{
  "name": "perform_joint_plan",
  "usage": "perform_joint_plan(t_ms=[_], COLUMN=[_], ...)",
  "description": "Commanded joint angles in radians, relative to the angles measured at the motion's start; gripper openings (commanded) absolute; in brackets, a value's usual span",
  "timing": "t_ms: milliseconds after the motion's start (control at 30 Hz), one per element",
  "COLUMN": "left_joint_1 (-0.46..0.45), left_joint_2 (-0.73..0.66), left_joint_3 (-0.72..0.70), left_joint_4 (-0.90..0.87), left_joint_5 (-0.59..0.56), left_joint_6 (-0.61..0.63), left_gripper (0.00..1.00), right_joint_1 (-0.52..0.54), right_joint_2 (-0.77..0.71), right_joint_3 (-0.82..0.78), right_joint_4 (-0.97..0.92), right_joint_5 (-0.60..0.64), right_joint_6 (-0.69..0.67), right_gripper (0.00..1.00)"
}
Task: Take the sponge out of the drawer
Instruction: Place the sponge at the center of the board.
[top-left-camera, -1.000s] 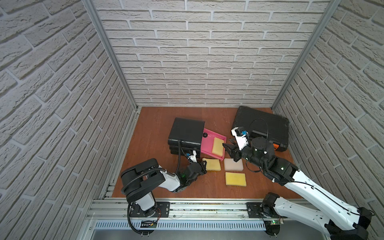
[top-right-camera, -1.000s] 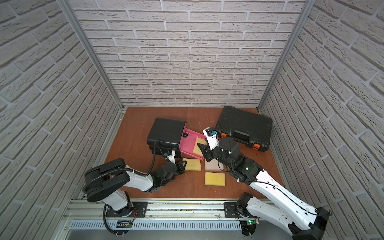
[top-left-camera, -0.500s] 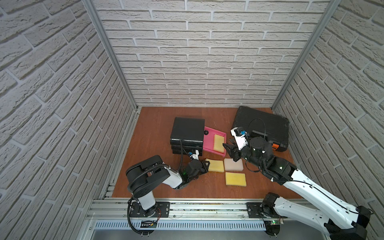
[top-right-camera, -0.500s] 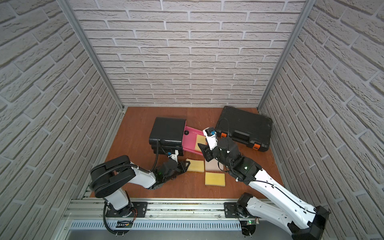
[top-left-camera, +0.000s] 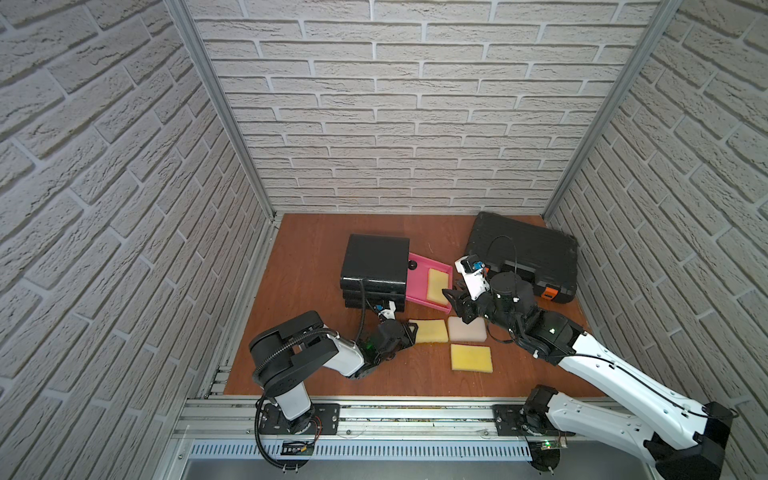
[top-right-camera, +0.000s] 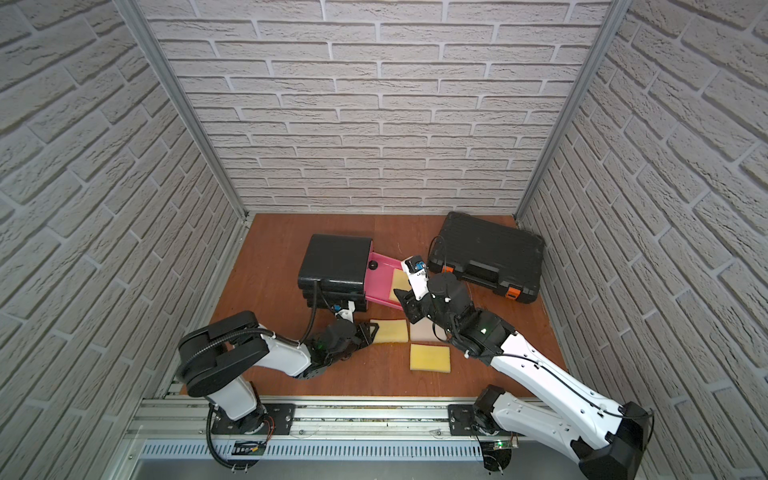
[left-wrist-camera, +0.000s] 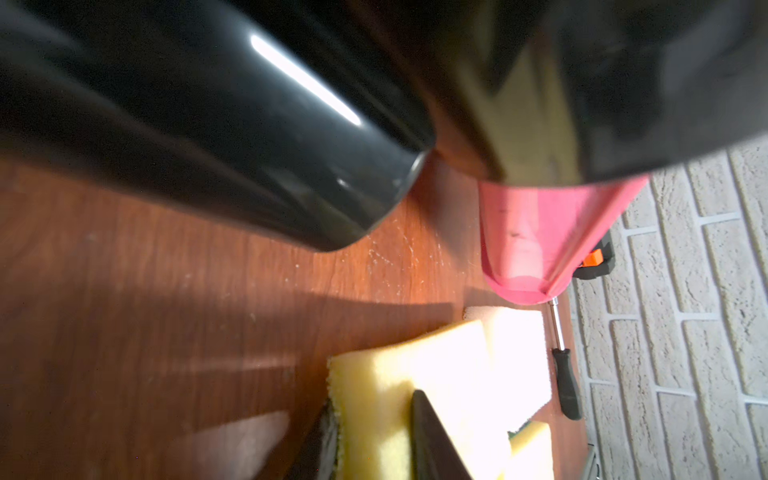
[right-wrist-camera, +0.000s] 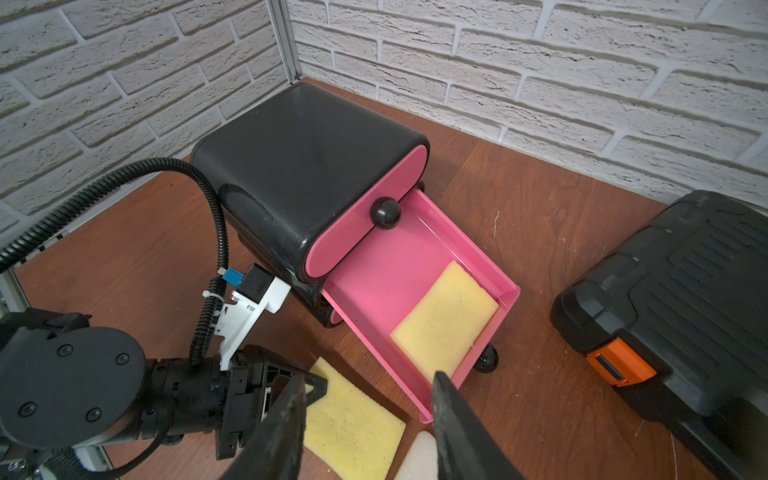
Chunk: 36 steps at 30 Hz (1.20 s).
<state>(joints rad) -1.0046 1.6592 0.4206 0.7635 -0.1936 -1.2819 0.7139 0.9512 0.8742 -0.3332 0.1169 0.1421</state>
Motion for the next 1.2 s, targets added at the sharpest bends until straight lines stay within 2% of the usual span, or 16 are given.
perform_joint_plan(t_ms=[0, 133, 300, 600, 833, 967, 1167], left_joint_1=[-0.012, -0.037, -0.044, -0.044, -0.043, -0.044, -0.045], left_joint_2=[-0.065, -0.122, -0.135, -0.131, -0.173, -0.209, -0.199], left_joint_3=[0.035, 0.071, 0.087, 0.107, 0.113, 0.113, 0.124], left_joint_4=[-0.1, -0.219, -0.257, -0.304, -0.363, -0.414, -0.419], left_joint_5=[-0.058, -0.105, -0.109, -0.122, -0.132, -0.157, -0.146], left_joint_6=[0.06, 0.119, 0.138, 0.153, 0.212, 0.232, 0.245], left_gripper=[0.3, 0.36, 0.45, 0.45, 0.47, 0.56, 0.77], right_joint_1=[0.001, 0.001, 0.001, 0.001, 0.001, 0.001, 0.001], right_joint_2=[0.006, 0.011, 0.014, 0.014, 0.018, 0.028, 0.044], right_joint_3=[0.017, 0.019, 0.02, 0.019, 0.019, 0.023, 0.026], right_joint_4=[0.022, 0.02, 0.014, 0.006, 0.002, 0.0, -0.001], right_joint_5=[0.015, 0.015, 0.015, 0.024, 0.03, 0.03, 0.027], right_joint_6=[-0.007, -0.008, -0.009, -0.008, -0.007, -0.009, -0.01], right_gripper=[0.48, 0.48, 0.48, 0.48, 0.48, 0.48, 0.48])
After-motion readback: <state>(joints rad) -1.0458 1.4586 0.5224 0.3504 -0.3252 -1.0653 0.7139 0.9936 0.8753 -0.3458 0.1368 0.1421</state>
